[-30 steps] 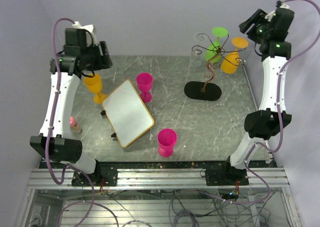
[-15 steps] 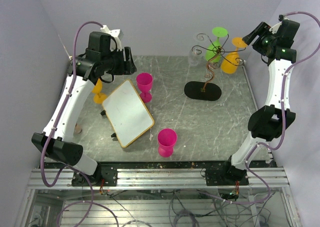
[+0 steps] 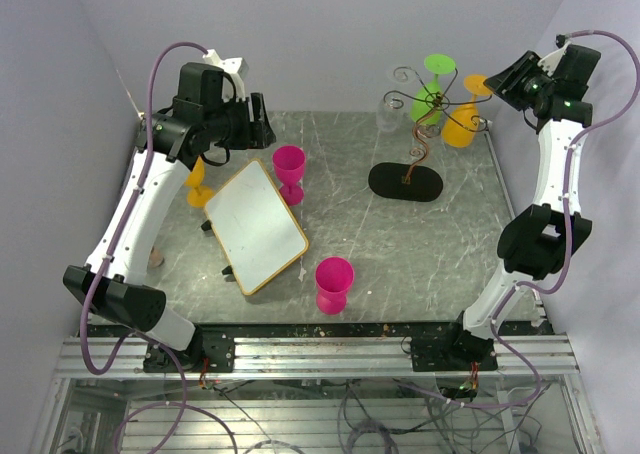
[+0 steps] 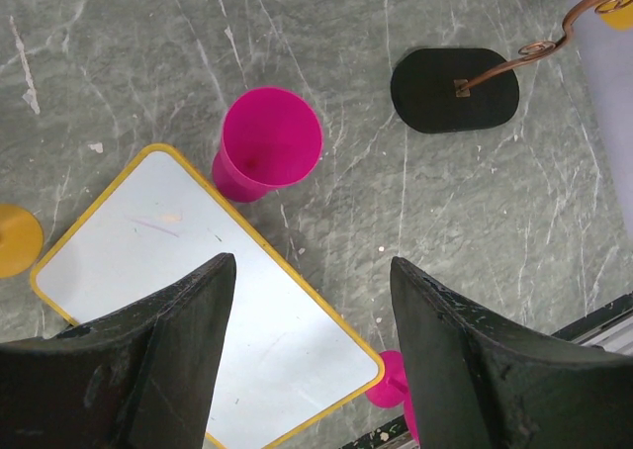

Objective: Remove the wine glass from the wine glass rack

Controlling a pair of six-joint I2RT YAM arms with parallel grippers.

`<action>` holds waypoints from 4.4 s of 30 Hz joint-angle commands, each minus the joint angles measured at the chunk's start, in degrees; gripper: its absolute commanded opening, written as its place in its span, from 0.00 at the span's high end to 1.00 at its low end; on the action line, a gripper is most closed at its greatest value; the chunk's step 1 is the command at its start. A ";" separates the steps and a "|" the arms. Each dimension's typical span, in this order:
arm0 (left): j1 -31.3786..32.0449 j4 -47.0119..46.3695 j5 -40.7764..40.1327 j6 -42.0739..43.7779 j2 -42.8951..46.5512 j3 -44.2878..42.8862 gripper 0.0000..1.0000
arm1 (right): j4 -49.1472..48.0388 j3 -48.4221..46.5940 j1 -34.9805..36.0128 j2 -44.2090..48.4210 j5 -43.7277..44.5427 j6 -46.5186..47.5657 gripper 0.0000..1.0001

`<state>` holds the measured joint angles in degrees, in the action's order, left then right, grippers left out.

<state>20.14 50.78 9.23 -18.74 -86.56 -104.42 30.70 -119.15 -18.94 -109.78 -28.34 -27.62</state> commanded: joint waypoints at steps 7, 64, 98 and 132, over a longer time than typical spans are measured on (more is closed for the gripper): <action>0.85 -0.22 -1.05 0.10 1.76 -2.62 0.26 | -1.19 -1.70 -0.13 -0.72 -0.34 -1.04 0.84; 2.18 0.79 -0.97 1.33 4.08 -4.18 0.23 | -17.44 6.74 3.56 5.01 4.81 -33.28 1.00; 2.01 -85.02 31.65 -47.70 6.68 24.42 0.13 | -67.63 24.44 11.69 29.60 -9.28 -68.07 1.00; 1.83 -109.60 30.33 -65.07 4.63 32.77 0.93 | -50.63 38.20 28.32 36.70 1.30 -52.17 0.58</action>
<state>21.76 -68.71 37.52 -91.13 -86.28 -71.83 -36.23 -79.50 12.62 -77.41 -31.99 -100.64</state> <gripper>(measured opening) 0.090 0.314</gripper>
